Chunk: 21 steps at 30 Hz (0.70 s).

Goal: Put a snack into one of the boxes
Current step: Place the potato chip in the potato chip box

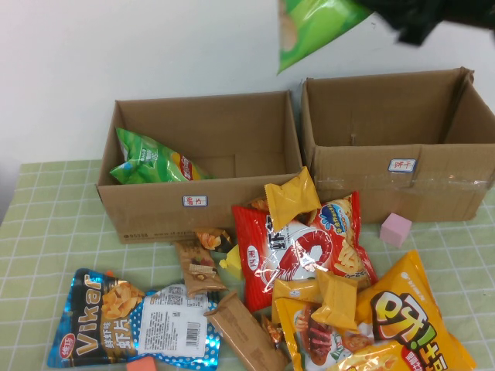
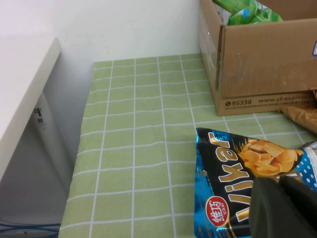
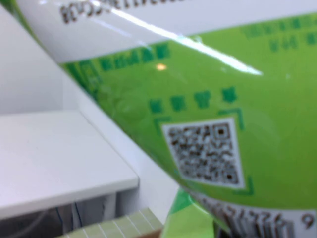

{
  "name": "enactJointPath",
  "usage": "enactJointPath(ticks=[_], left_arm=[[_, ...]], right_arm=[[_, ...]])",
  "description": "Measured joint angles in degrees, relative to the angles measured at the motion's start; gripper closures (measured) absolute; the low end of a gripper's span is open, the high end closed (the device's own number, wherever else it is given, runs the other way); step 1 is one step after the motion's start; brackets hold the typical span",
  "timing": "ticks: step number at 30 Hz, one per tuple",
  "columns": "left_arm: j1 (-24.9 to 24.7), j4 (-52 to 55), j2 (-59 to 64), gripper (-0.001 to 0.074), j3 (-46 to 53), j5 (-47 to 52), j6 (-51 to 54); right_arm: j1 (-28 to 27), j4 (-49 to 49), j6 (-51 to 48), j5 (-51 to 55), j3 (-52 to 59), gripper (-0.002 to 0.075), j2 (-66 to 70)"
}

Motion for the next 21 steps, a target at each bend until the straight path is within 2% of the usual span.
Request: enactJointPath(ticks=[9,21], left_arm=[[0.0,0.0,0.0,0.0736,0.0,0.0,0.2],[0.0,0.0,0.0,0.0736,0.0,0.0,0.2]], right_arm=[[2.7,0.6,-2.4,-6.8,-7.3,0.0414,12.1],[2.7,0.9,-2.4,-7.8,-13.7,0.0414,27.2]])
